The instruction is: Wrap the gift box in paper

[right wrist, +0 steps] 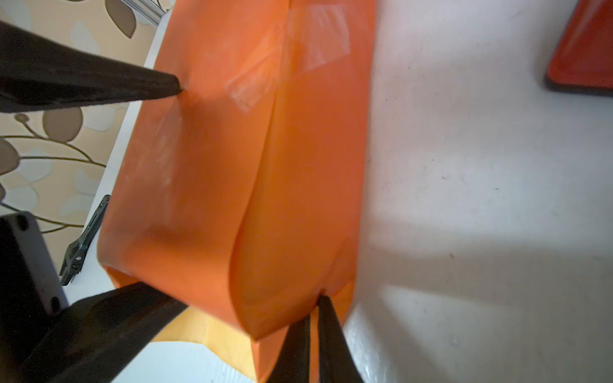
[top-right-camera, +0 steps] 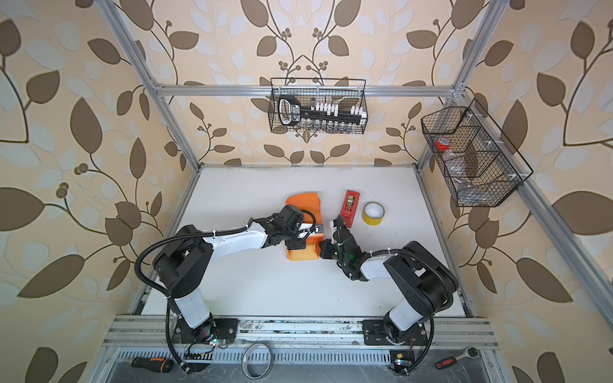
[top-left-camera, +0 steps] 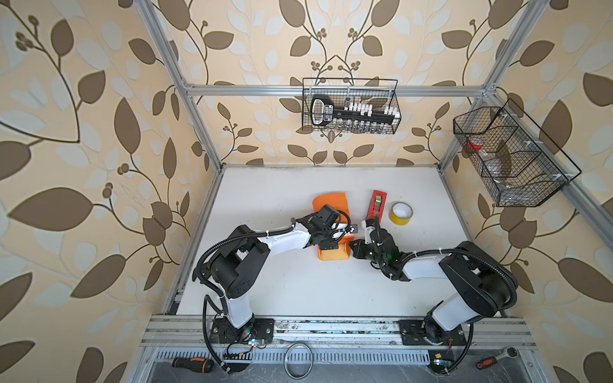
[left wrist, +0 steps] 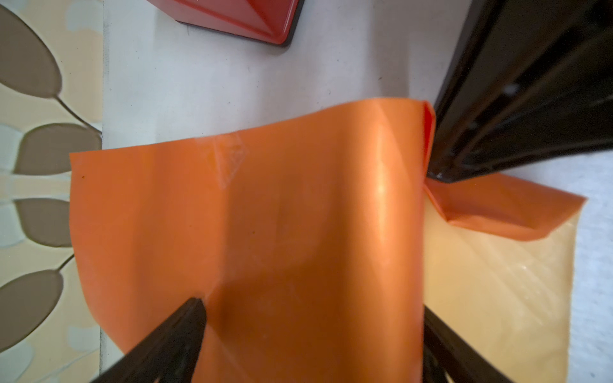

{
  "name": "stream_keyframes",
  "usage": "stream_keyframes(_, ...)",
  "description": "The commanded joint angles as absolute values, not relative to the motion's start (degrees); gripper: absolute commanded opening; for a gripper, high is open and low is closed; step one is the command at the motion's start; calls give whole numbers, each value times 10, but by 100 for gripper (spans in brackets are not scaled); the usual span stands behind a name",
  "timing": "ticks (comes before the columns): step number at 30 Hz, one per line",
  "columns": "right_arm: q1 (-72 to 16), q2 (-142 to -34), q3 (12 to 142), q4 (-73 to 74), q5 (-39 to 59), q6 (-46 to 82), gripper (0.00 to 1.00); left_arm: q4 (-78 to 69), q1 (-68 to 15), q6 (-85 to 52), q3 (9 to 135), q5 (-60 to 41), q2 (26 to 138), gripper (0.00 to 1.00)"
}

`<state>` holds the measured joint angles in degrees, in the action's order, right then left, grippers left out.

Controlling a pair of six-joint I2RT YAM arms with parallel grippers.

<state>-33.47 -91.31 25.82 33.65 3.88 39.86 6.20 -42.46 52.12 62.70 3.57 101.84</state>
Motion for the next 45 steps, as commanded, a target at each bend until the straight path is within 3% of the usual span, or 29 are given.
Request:
stream_keyframes(1,-335,-904,247,335,34,410,14,102,-433,546,621,30,1032,93)
stream_keyframes(14,-342,-899,212,386,79,438,13,102,-433,546,623,30,1034,93)
stream_keyframes(30,-328,-978,258,428,81,468,12,103,-434,549,624,31,1033,93)
stream_keyframes(45,-328,-976,246,467,61,505,13,103,-435,549,623,30,1035,93)
